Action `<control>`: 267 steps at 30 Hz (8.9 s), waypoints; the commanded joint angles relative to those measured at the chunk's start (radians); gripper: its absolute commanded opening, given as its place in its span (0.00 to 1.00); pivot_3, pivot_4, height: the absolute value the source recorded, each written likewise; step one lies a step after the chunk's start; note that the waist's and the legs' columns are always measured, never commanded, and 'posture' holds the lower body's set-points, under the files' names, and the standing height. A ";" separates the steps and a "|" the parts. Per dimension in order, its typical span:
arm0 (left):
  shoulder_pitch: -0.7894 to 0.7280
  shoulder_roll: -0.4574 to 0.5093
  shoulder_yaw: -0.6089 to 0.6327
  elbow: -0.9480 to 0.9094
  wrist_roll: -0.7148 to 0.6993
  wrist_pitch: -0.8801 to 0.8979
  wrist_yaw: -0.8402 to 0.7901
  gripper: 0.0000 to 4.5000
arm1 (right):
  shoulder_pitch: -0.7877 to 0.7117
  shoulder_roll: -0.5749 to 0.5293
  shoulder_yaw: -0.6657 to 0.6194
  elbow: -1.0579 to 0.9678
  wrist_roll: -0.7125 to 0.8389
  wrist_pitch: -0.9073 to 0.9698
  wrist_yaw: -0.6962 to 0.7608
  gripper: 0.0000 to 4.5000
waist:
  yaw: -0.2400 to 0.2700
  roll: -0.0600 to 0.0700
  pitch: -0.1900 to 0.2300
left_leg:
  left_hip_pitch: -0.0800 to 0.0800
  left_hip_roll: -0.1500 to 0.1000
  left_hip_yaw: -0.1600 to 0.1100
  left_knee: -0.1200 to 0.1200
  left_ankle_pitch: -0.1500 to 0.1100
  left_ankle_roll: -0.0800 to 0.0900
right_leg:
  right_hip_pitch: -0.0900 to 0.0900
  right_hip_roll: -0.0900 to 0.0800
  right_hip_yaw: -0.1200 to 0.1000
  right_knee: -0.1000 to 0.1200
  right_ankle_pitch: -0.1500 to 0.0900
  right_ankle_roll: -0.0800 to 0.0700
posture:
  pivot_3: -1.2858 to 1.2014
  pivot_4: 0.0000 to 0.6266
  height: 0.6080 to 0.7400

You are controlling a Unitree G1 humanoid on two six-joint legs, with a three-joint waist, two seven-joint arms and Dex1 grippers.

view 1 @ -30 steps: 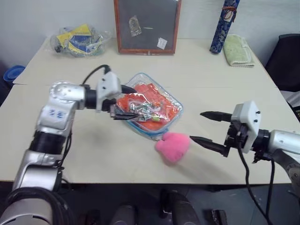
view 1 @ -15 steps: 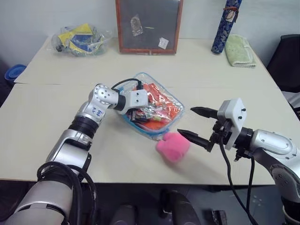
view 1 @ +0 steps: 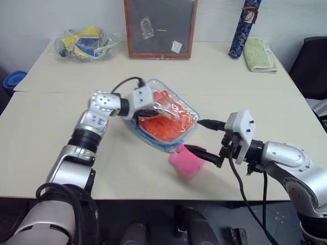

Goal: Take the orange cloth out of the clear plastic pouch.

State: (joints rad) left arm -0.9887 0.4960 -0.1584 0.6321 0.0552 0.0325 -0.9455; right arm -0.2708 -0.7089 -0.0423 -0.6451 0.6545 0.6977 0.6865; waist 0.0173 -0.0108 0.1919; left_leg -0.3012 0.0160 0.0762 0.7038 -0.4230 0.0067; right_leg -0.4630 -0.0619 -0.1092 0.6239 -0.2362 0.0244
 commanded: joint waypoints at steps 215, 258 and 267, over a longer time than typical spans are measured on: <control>0.289 0.056 -0.310 -0.661 -0.109 0.047 -0.309 0.59 | 0.284 -0.056 0.052 -0.124 -0.025 0.117 0.000 0.93 | 0.007 -0.003 -0.001 | -0.015 -0.001 -0.009 0.016 -0.002 0.004 | 0.003 -0.003 -0.012 -0.003 0.003 0.002 | 0.52 0.24 1.00; 0.361 0.025 -0.261 -0.692 -0.073 0.130 -0.237 0.00 | -0.257 -0.043 0.286 0.614 -0.588 -0.598 0.344 0.01 | 0.007 -0.002 -0.001 | -0.011 -0.001 -0.014 0.017 -0.003 0.007 | 0.008 -0.009 -0.022 -0.006 0.003 0.003 | 0.52 0.24 1.00; 0.422 0.206 0.043 -0.735 -0.252 0.402 -0.210 0.00 | -0.206 -0.133 0.169 0.589 -0.526 -0.669 0.426 0.01 | 0.004 -0.001 0.000 | -0.015 -0.001 -0.014 0.017 -0.003 0.006 | 0.003 -0.010 -0.022 -0.004 0.003 0.003 | 0.52 0.24 1.00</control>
State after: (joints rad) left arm -0.5835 0.6456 -0.2074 -0.0891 -0.1809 0.4124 -1.1548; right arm -0.4960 -0.8009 0.1871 -0.0323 0.1053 0.0584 1.0810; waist 0.0212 -0.0114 0.1914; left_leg -0.3170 0.0148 0.0621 0.7209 -0.4255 0.0125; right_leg -0.4611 -0.0715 -0.1314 0.6197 -0.2330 0.0268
